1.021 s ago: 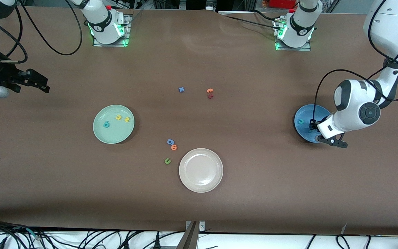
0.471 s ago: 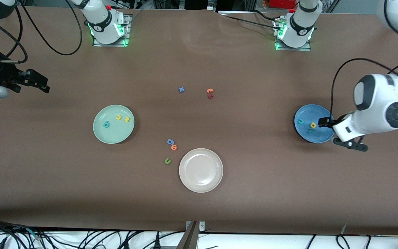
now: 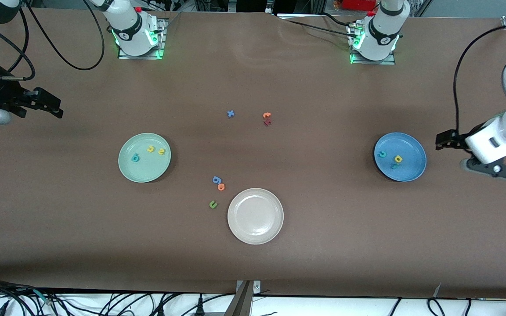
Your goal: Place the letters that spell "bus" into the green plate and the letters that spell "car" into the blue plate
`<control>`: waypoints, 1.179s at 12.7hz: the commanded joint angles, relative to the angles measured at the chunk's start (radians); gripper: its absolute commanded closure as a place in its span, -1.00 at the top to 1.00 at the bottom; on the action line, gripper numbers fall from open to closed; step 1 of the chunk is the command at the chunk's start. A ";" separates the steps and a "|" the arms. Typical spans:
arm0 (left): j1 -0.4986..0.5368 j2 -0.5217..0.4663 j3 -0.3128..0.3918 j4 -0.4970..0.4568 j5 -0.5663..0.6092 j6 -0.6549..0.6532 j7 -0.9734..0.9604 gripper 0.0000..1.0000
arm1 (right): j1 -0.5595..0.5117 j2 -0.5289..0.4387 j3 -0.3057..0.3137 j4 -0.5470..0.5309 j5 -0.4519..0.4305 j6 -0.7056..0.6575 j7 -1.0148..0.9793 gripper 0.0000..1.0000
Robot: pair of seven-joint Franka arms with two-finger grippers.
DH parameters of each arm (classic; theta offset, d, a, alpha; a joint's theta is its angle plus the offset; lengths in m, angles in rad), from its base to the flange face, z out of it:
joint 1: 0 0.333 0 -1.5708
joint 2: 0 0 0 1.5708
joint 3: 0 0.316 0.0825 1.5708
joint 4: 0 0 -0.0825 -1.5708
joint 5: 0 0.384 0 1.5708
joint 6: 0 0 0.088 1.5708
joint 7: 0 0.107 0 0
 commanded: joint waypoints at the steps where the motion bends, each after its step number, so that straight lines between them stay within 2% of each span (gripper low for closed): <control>1: -0.018 -0.029 0.001 0.118 0.017 -0.079 0.000 1.00 | 0.008 -0.001 -0.008 0.003 -0.001 0.000 -0.003 1.00; 3: -0.015 -0.044 -0.003 0.166 0.017 -0.115 0.000 1.00 | 0.008 -0.001 -0.008 0.003 -0.001 0.000 -0.003 1.00; 8: -0.021 -0.100 -0.007 0.168 -0.010 -0.116 -0.017 1.00 | 0.007 -0.001 -0.008 0.003 -0.001 -0.002 -0.003 1.00; 10: -0.024 -0.162 0.001 0.139 -0.064 -0.115 -0.039 1.00 | 0.007 -0.001 -0.008 0.003 -0.001 -0.002 -0.003 1.00; 15: -0.061 -0.259 0.001 0.019 -0.073 -0.115 -0.116 1.00 | 0.008 -0.001 -0.008 0.003 -0.001 -0.002 -0.001 1.00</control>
